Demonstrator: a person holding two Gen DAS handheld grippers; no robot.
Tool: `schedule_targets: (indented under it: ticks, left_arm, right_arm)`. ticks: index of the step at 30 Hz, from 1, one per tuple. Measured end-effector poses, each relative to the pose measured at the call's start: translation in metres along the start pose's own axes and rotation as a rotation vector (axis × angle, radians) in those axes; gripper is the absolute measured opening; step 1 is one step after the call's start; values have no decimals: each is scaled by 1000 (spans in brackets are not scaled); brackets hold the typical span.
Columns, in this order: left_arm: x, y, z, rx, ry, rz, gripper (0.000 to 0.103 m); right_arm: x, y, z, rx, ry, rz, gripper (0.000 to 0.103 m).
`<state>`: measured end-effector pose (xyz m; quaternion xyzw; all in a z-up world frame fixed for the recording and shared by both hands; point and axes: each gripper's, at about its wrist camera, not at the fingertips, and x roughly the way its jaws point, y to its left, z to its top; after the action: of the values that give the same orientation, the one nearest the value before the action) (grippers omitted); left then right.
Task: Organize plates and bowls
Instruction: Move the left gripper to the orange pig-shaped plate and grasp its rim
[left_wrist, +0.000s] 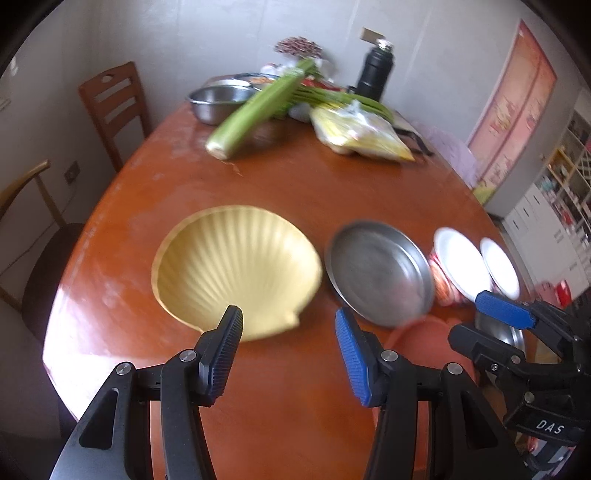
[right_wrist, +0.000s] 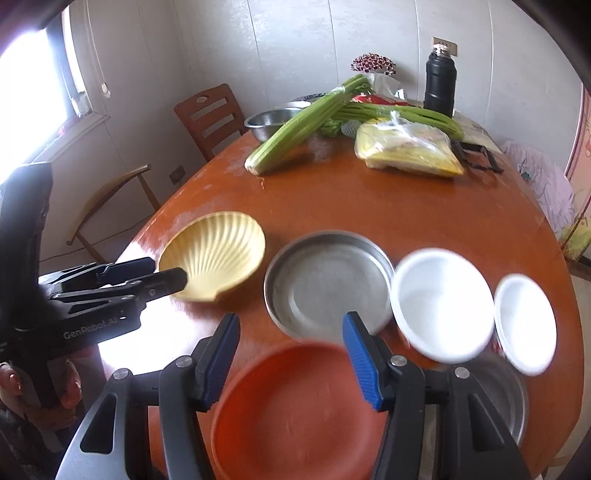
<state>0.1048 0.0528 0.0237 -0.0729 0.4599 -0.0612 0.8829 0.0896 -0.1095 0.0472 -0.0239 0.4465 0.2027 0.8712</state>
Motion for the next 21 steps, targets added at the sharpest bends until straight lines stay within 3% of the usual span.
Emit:
schedule_targets:
  ticks: [13, 21]
  left_arm:
    - [8, -57, -57, 82, 55, -21, 54]
    - [9, -70, -68, 109, 54, -21, 54]
  right_arm:
    - [-42, -22, -97, 34, 24, -7, 57]
    - [-47, -29, -120, 68, 35, -11, 57]
